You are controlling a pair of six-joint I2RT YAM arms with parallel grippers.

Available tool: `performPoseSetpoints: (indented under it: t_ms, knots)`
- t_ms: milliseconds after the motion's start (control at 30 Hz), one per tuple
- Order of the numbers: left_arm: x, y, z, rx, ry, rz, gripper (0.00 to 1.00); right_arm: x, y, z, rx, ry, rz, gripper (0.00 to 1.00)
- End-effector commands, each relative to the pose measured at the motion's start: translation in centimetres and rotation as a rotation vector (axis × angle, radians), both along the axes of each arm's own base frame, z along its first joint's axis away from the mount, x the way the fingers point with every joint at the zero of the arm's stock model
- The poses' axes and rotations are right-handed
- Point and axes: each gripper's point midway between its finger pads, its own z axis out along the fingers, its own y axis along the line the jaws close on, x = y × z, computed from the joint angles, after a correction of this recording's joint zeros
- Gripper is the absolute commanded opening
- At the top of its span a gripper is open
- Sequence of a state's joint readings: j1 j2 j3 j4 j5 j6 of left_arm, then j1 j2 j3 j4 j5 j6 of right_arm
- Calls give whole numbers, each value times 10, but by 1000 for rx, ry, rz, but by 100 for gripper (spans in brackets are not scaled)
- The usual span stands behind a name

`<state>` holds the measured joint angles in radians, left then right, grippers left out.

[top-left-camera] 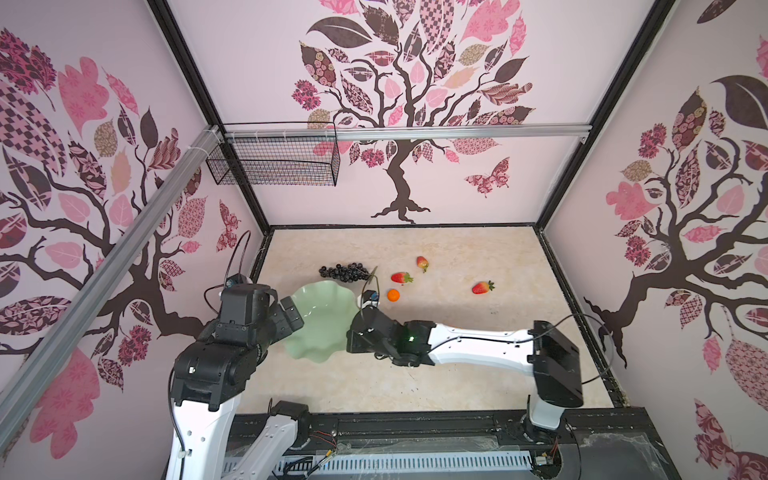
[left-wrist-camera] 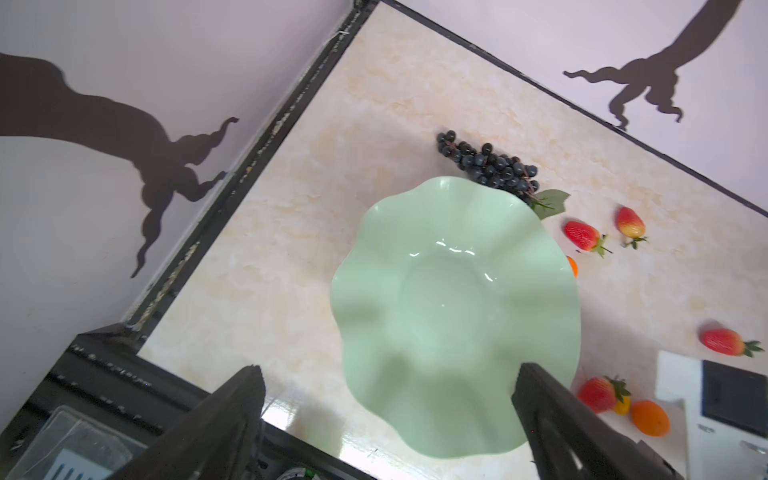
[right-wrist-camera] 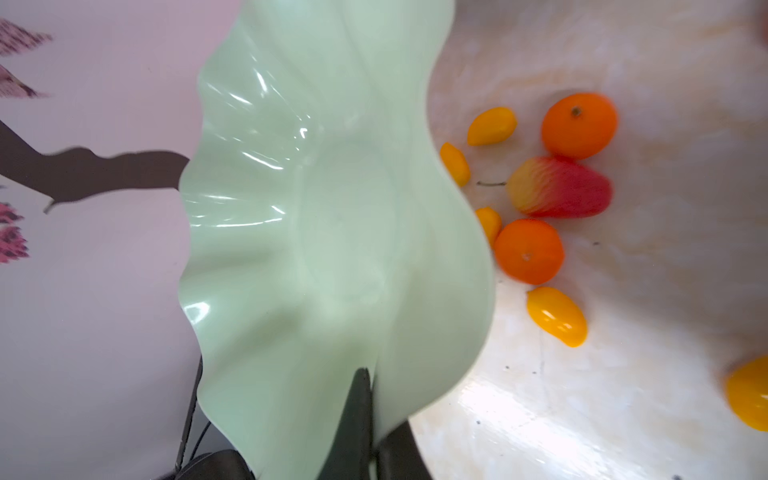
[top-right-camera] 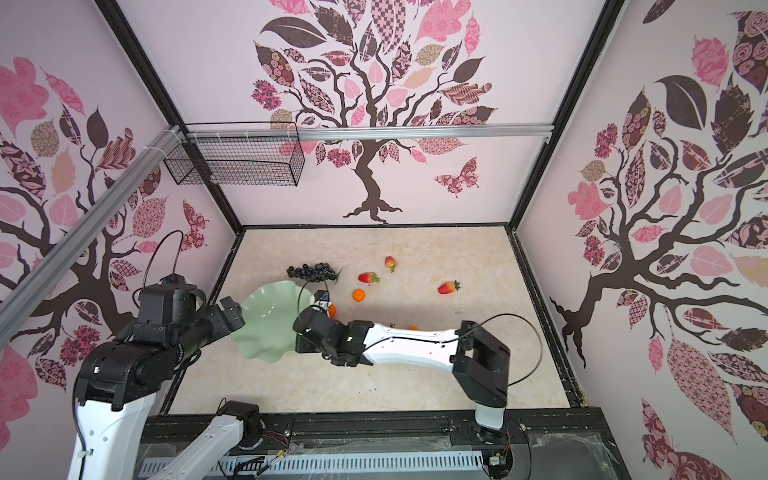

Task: Place and organize the fake fruits in the fruit bowl
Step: 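Slide the green bowl with the right gripper farther from the robot, then open the right gripper off the bowl while the left gripper moves toward the grapes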

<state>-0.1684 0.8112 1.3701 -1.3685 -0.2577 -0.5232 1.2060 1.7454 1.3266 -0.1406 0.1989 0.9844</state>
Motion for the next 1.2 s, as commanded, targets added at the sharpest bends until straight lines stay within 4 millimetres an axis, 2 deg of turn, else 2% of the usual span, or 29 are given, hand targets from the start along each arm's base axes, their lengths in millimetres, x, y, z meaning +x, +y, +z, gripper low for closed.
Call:
performPoseSetpoints:
  t_ms: [0, 100, 233, 400, 500, 633, 700, 867, 933, 1167]
  knots:
    - [18, -31, 0, -99, -50, -138, 98, 23, -47, 32, 62, -55, -110, 0]
    - [30, -49, -3, -177, -87, -198, 99, 32, -94, 27, 43, -58, -182, 0]
    - [43, -63, -11, -239, -100, -231, 99, 52, -156, 24, 21, -55, -287, 0]
    - [60, -85, -14, -233, -115, -287, 98, 79, -230, 23, 10, -54, -415, 0]
    - [70, -111, -18, -198, -105, -356, 99, 96, -268, 20, 10, -35, -475, 0]
    - [87, -160, -27, -170, -95, -463, 99, 120, -307, 12, 3, -11, -523, 0]
    - [93, -186, -33, -157, -84, -516, 99, 132, -322, 6, 17, 16, -539, 0]
    - [118, -241, -48, -151, -55, -621, 98, 160, -343, -11, 13, 68, -545, 0]
    - [131, -256, -54, -154, -44, -641, 99, 173, -350, -20, -10, 91, -555, 0]
    - [170, -290, -70, -123, -34, -683, 99, 211, -362, -53, 52, 166, -576, 0]
